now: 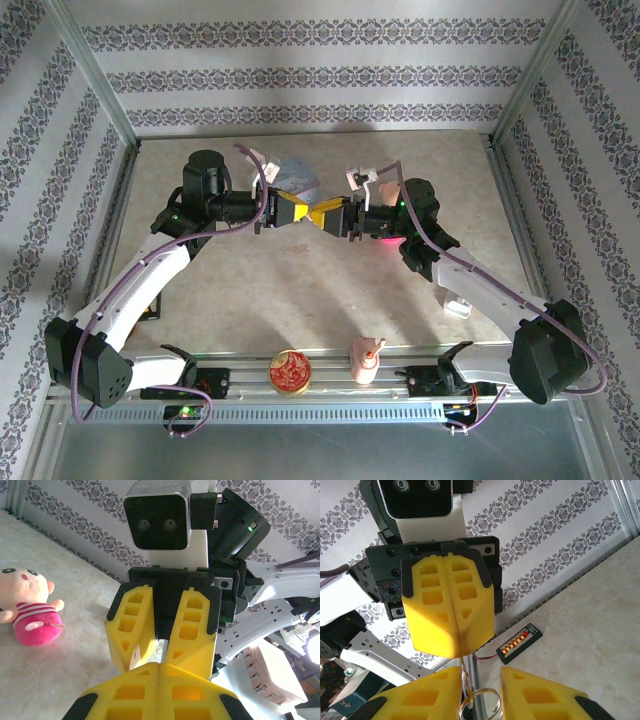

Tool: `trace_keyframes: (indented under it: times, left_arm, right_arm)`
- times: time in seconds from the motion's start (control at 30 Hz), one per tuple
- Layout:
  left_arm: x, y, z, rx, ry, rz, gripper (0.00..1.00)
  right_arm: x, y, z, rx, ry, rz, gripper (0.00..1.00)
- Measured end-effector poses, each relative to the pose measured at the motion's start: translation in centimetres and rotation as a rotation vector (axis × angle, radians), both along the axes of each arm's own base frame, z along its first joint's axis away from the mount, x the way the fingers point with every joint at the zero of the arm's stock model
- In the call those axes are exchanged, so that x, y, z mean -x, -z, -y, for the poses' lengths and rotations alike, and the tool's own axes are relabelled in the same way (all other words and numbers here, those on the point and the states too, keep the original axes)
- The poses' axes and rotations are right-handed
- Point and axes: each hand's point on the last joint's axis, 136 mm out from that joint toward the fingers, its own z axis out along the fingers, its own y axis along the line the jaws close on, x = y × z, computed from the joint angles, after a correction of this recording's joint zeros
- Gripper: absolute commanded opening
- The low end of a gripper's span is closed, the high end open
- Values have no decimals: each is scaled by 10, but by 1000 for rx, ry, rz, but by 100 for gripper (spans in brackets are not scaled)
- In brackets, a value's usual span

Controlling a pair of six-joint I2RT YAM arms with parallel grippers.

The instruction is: Unlock a padlock with a key

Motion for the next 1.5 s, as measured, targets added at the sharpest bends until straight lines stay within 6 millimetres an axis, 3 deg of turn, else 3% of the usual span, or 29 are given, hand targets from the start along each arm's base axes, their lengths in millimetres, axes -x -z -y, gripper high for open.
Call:
trace_keyframes:
  times: [0.2,0.47,0.6,0.7,0.8,0.87,0.97,1.13,1.27,1.5]
  left_arm:
    - [-1,0,0,0,-7,5,0]
    - [-4,0,0,-4,-23,5,0]
    - [-6,0,-2,-5,-32,6,1]
    - [-8,-1,-1,-2,-40,6,37]
    - [-13,-4,-4,5,-77,16,80]
    - [-18,-4,-6,5,-115,16,96]
    - [-33,0,-11,-2,-217,7,99]
    - [-71,36,-29,-32,-473,-77,99]
    - [-100,85,-43,-111,-702,-195,99]
    - [-127,173,-36,-331,-927,-323,99]
  right_arm:
    - [2,3,-3,4,-17,-8,22]
    - [3,1,-4,2,-21,-9,1]
    - [0,1,-2,2,-11,-11,0]
    - [-3,1,3,0,17,-12,0]
    - [-17,7,22,1,112,-35,0]
    - [-27,13,34,6,182,-58,0]
    - [-40,24,51,23,283,-97,0]
    - [-56,43,70,68,398,-169,0]
    - [-64,66,78,129,463,-244,0]
    - [-76,114,92,269,573,-372,0]
